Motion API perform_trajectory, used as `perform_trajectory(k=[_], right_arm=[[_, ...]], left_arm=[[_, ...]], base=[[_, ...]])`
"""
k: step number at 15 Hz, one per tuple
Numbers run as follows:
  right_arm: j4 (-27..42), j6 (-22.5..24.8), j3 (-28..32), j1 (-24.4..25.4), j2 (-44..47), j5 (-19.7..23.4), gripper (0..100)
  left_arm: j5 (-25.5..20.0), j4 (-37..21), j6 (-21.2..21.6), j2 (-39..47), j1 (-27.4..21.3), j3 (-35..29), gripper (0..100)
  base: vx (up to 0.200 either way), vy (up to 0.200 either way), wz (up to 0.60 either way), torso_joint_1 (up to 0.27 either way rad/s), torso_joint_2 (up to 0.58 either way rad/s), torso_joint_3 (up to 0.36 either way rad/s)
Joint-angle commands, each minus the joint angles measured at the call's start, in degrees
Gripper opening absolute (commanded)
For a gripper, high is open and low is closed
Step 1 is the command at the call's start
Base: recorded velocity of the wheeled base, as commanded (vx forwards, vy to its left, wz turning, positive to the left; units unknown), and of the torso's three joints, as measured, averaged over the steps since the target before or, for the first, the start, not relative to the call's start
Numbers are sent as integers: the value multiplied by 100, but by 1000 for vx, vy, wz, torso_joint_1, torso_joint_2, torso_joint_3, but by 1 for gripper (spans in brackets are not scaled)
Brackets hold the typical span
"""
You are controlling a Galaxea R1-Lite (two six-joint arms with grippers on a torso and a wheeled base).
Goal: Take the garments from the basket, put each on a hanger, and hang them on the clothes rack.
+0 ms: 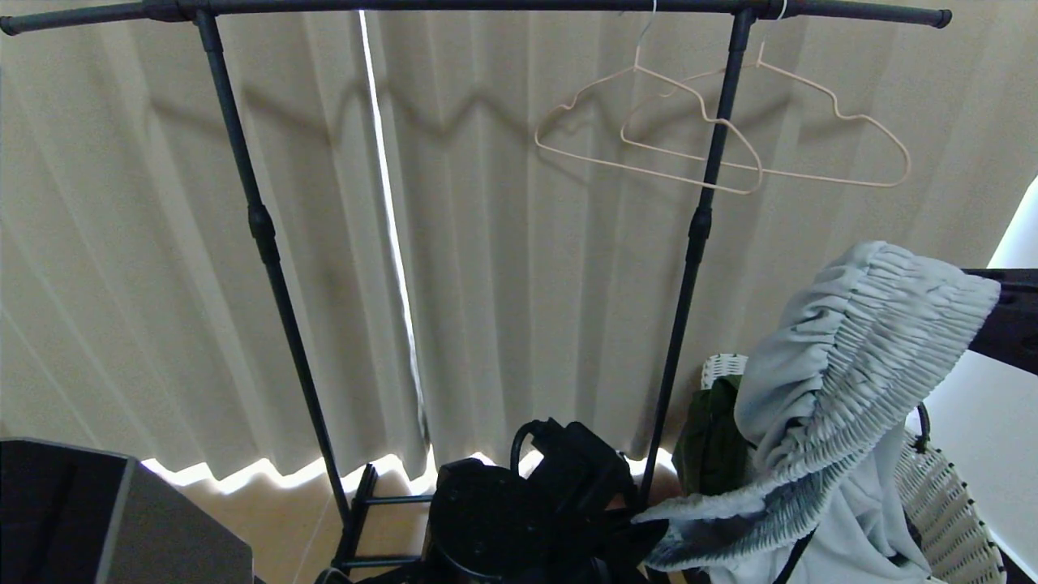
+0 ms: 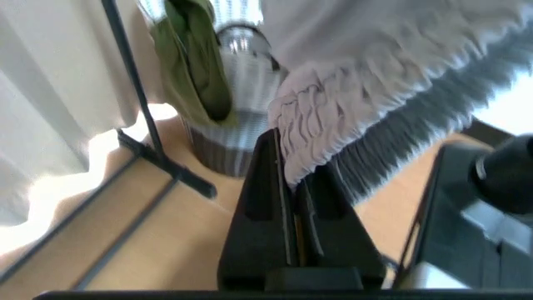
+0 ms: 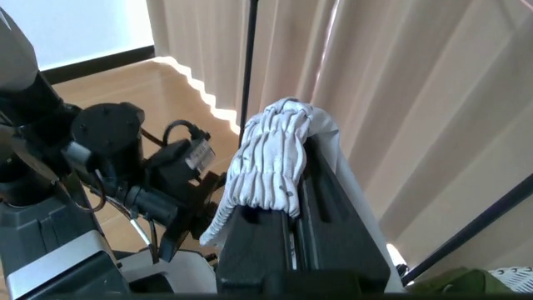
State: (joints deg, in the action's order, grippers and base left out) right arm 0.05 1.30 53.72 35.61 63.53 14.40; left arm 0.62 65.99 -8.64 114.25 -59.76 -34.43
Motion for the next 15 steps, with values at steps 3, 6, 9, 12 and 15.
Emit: perform_trajectory(k=[3, 6, 9, 12, 15], right_arm=[[127, 124, -407, -80, 63, -60, 0], [57, 414, -591, -80, 195, -130, 0], [39, 406, -521, -80, 318, -130, 0], [-339, 414, -451, -107, 450, -192, 0], [-453, 502, -292, -502, 661, -253, 0]], left_arm=[[272, 969, 873, -632, 456, 964, 0], [245, -526, 917, -2425, 1239, 797, 0], [122, -2986, 891, -3884, 1950, -337, 0], [-71, -4507, 899, -4271, 2487, -1356, 0], [-80, -5509, 899, -4200, 2917, -2358, 0]], base=[[0, 0, 0, 0, 0, 0], [0, 0, 0, 0, 0, 0], [0, 0, 0, 0, 0, 0], [0, 0, 0, 0, 0, 0], [0, 0, 0, 0, 0, 0]])
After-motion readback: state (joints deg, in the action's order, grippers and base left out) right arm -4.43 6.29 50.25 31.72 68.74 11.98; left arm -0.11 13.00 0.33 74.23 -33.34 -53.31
